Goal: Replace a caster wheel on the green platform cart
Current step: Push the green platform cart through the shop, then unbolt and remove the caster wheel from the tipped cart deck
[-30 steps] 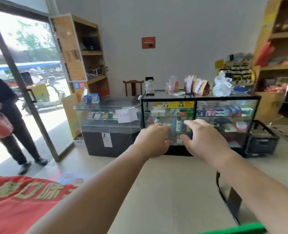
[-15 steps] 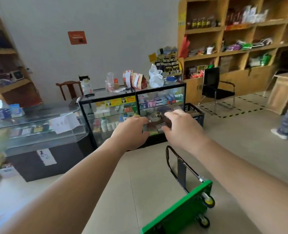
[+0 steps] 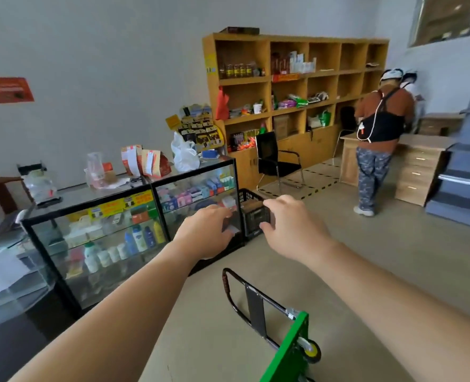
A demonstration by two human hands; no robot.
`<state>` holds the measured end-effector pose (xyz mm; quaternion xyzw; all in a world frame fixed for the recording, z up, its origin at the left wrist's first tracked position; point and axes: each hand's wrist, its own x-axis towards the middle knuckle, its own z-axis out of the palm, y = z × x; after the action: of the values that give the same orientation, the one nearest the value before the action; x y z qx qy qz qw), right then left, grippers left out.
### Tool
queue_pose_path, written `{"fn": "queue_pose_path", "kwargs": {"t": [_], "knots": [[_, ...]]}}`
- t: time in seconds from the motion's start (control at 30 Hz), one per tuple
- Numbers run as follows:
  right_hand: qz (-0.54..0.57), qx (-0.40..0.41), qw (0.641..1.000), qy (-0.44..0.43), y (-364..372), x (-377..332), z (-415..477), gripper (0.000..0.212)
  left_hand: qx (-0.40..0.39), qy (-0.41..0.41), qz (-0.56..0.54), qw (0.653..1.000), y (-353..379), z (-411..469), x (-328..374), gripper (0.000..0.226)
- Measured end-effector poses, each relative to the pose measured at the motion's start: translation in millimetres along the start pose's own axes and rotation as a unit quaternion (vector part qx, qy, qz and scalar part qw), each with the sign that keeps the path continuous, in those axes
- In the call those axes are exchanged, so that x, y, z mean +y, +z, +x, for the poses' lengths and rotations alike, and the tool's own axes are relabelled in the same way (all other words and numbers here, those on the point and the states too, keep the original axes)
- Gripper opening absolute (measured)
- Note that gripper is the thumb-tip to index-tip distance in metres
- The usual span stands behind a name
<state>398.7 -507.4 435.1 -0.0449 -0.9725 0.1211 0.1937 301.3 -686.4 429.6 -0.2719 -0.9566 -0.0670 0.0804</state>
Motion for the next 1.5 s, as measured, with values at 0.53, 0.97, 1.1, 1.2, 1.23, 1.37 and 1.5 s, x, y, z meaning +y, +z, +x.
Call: {"fn": "queue_pose_path", "kwargs": {"t": [0.53, 0.97, 1.1, 1.2, 1.23, 1.37, 1.5], "knots": [[-0.074, 0.058, 0.942, 0.321, 101.9, -11.2, 135.7, 0.056, -0.044, 0.265, -0.093, 0.959, 80.8, 223.0, -93.1, 0.057], [-0.076, 0.033, 0.949, 0.305, 180.9, 35.3, 52.3, 0.052, -0.099, 0.209, -0.167, 0.958, 208.8, 145.6, -67.2, 0.057], [-0.052, 0.003, 0.943, 0.329, 223.7, 51.5, 13.0, 0.051, -0.152, 0.203, -0.166, 0.953, 270.1, 113.3, -59.2, 0.057], [-0.047, 0.011, 0.939, 0.339, 265.3, 64.8, -14.5, 0.049, -0.179, 0.21, -0.159, 0.948, 324.4, 101.0, -58.3, 0.057], [-0.046, 0.01, 0.937, 0.345, 281.6, 69.1, -23.4, 0.048, -0.184, 0.212, -0.161, 0.946, 343.9, 97.9, -59.2, 0.057], [-0.048, 0.005, 0.93, 0.364, 353.0, 84.8, -58.2, 0.047, -0.199, 0.22, -0.172, 0.94, 421.8, 83.1, -66.6, 0.057], [-0.05, 0.008, 0.925, 0.376, 425.1, 101.9, -89.6, 0.046, -0.195, 0.225, -0.181, 0.937, 491.1, 67.5, -74.3, 0.058]]}}
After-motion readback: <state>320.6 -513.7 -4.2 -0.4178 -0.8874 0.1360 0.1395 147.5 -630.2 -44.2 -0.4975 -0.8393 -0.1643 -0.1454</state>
